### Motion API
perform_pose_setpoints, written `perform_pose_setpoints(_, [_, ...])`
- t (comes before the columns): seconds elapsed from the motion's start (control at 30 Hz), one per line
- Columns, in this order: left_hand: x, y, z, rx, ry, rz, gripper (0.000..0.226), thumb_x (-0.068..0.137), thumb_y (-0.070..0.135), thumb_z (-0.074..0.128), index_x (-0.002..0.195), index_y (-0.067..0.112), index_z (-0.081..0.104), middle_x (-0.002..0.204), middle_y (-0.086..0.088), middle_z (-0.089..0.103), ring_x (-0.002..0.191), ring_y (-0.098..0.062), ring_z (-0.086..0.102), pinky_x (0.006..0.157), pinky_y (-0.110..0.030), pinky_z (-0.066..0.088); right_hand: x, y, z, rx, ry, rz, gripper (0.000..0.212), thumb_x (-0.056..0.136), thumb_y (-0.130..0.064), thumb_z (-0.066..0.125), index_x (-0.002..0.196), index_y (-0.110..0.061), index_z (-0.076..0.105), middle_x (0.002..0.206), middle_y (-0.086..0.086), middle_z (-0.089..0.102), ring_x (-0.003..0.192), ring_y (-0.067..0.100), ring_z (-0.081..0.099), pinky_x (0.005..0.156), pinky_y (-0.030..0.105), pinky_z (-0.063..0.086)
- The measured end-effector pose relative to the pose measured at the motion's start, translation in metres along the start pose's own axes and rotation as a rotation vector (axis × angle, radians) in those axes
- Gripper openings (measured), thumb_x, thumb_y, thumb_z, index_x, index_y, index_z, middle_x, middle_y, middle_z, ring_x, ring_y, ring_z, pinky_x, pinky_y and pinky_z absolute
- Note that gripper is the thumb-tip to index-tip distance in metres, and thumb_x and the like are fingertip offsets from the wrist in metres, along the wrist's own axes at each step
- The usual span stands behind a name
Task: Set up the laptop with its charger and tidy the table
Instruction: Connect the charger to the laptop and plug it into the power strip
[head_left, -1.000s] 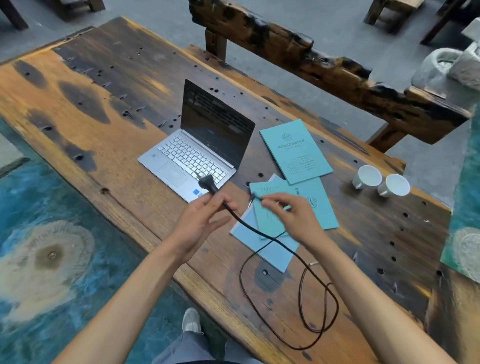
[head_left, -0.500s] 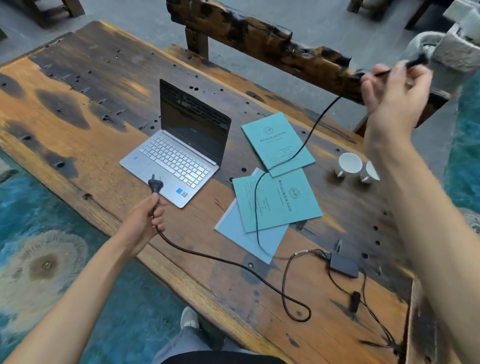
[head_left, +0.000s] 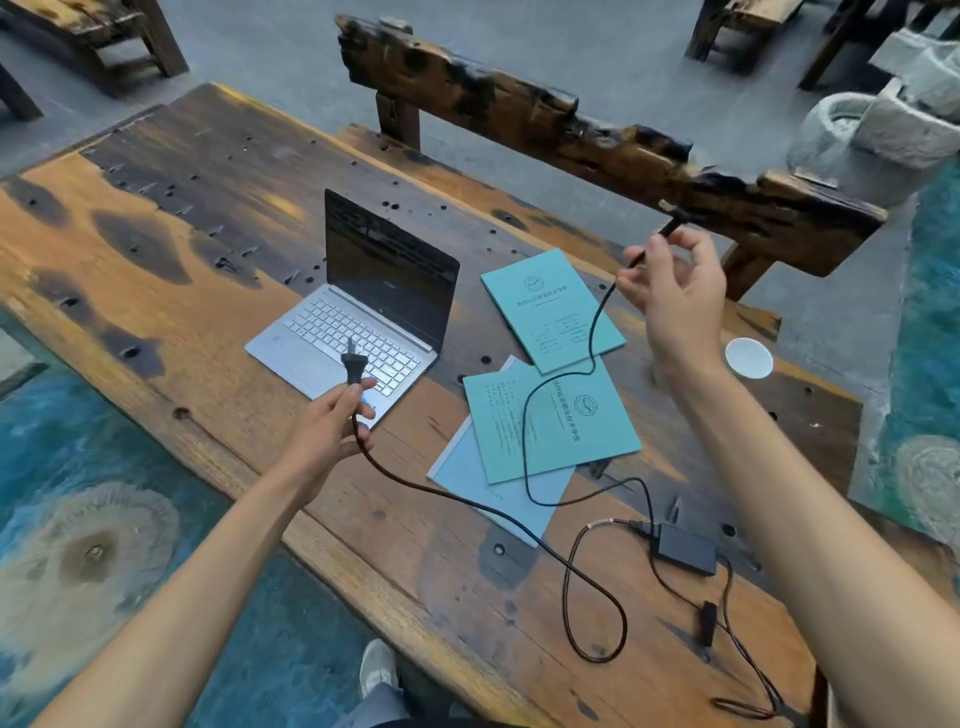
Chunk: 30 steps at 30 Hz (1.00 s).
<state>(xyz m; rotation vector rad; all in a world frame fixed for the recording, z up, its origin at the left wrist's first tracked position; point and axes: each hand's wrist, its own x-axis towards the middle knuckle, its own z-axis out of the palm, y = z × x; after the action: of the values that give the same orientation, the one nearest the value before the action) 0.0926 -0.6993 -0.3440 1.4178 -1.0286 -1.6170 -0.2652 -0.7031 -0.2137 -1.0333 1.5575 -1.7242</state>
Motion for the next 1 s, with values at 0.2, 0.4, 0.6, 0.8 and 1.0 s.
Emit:
perform_pose_setpoints(0.2, [0.005,0.013,0.02,0.064,-0.02,0.064,0.024,0.103,0.037,0.052,0.107,0.02,0.07,0.098,0.007,0.066,0.063,-0.012,0.057,0.069,-0.033,0.057,-0.007,0.02,0.005,0.016,-0.052,0.057,0.005,0.106,-0.022,0.053,0.104,-0.024,0.057,0.094,0.004,0.073,0.079,0.014,0.069,0.074,0.027,0.06])
perform_pose_setpoints(0.4, [0.016,0.012,0.026,0.129,0.02,0.045,0.019,0.105,0.028,0.049,0.117,0.018,0.061,0.091,-0.003,0.072,0.059,-0.013,0.056,0.062,-0.033,0.055,-0.022,0.054,0.015,-0.01,-0.182,0.265,0.011,0.101,-0.024,0.06,0.11,-0.03,0.059,0.08,0.002,0.077,0.062,0.011,0.065,0.063,0.023,0.058])
perform_pose_setpoints(0.6, [0.04,-0.002,-0.004,0.215,0.044,-0.032,0.02,0.104,0.017,0.051,0.115,0.005,0.064,0.102,-0.005,0.068,0.06,-0.011,0.057,0.064,-0.037,0.059,-0.037,0.107,0.054,-0.081,-0.325,0.404,0.005,0.103,-0.037,0.058,0.106,-0.033,0.058,0.065,-0.002,0.071,0.046,0.009,0.054,0.045,0.021,0.046])
perform_pose_setpoints(0.8, [0.103,-0.01,-0.039,0.355,0.129,-0.11,0.011,0.095,0.011,0.054,0.09,0.011,0.063,0.081,-0.007,0.055,0.055,-0.016,0.043,0.049,-0.032,0.047,-0.04,0.166,0.112,-0.169,-0.349,0.514,0.007,0.101,-0.04,0.059,0.097,-0.035,0.062,0.075,0.004,0.074,0.048,0.009,0.058,0.048,0.022,0.05])
perform_pose_setpoints(1.0, [0.176,-0.023,-0.059,0.592,-0.005,-0.092,0.023,0.097,0.028,0.063,0.085,0.01,0.06,0.078,-0.004,0.061,0.056,-0.01,0.059,0.066,-0.042,0.062,-0.028,0.235,0.167,-0.087,-0.103,0.76,0.008,0.096,-0.03,0.069,0.095,-0.024,0.073,0.085,0.004,0.07,0.059,0.005,0.065,0.066,0.021,0.056])
